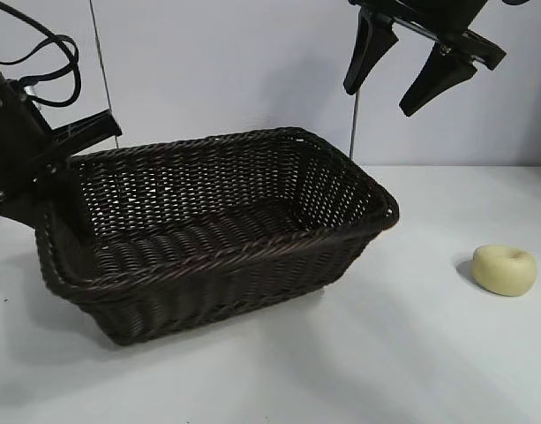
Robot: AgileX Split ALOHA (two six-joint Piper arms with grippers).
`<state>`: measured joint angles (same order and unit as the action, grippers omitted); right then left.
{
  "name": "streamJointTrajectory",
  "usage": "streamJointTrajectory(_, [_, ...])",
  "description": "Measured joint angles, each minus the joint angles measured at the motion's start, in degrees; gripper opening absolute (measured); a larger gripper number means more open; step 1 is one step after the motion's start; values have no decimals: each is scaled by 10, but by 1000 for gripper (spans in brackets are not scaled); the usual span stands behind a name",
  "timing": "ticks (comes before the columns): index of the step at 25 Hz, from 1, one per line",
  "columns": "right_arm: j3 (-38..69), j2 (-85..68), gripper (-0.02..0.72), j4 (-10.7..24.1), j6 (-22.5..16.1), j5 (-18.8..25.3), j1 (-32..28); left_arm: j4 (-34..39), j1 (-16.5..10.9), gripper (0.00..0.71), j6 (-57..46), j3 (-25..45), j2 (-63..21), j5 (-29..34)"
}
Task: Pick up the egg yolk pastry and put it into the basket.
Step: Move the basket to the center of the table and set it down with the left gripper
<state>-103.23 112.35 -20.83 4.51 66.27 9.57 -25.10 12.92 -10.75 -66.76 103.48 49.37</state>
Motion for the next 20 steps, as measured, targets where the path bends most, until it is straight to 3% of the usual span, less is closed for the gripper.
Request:
streamJointTrajectory(10, [0, 0, 519, 0, 0, 0, 0, 17, 0, 105, 58, -76, 0, 52])
streamJointTrajectory(20, [0, 0, 519, -1, 0, 2, 0, 20, 0, 105, 73, -84, 0, 68])
